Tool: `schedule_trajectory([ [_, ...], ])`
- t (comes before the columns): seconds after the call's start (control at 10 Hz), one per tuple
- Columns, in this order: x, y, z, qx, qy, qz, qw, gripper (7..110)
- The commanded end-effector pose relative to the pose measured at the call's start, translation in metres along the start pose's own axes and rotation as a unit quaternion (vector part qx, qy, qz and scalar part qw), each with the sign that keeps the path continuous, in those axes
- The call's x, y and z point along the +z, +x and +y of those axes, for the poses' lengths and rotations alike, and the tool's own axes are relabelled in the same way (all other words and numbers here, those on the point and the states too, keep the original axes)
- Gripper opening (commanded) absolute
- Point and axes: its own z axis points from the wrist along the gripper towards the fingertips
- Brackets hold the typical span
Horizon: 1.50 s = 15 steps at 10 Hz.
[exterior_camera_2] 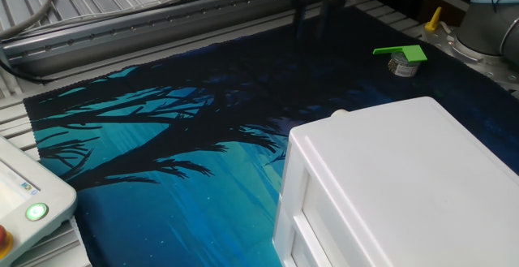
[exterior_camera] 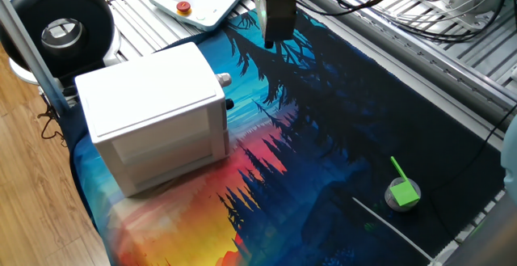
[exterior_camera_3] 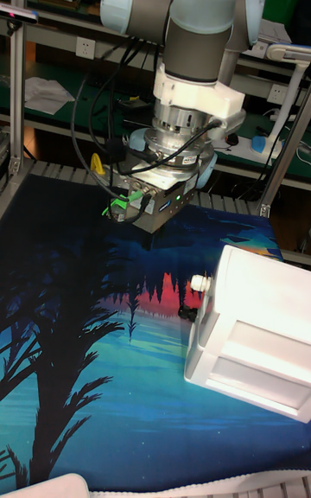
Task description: Grasp the handle and open the drawer
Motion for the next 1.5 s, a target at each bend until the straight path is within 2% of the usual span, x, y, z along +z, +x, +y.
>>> schedule_trajectory([
  [0.0, -0.003, -0.019, 0.02, -0.041, -0.038, -0.041, 0.9976, 44],
  [0.1, -0.004, -0.026, 0.026, -0.064, -0.049, -0.056, 0.9952, 44],
  [0.2, -0.005, -0.037, 0.02, -0.083, -0.034, -0.079, 0.9928, 66],
  [0.3, -0.004, -0.029, 0.019, -0.099, -0.033, -0.063, 0.9925, 66],
  [0.4, -0.001, -0.002, 0.007, -0.106, -0.014, -0.006, 0.9943, 66],
  [0.5, -0.002, 0.022, -0.007, -0.111, 0.009, 0.045, 0.9928, 66],
  [0.6, -0.005, 0.041, -0.013, -0.11, 0.016, 0.083, 0.9904, 66],
  [0.7, -0.004, 0.038, -0.006, -0.095, 0.005, 0.076, 0.9926, 66],
  [0.8, -0.003, 0.026, 0.004, -0.09, -0.013, 0.05, 0.9946, 66],
  [0.9, -0.002, 0.023, 0.008, -0.089, -0.021, 0.044, 0.9948, 66],
  [1.4, -0.002, 0.022, 0.006, -0.109, -0.016, 0.042, 0.993, 66],
])
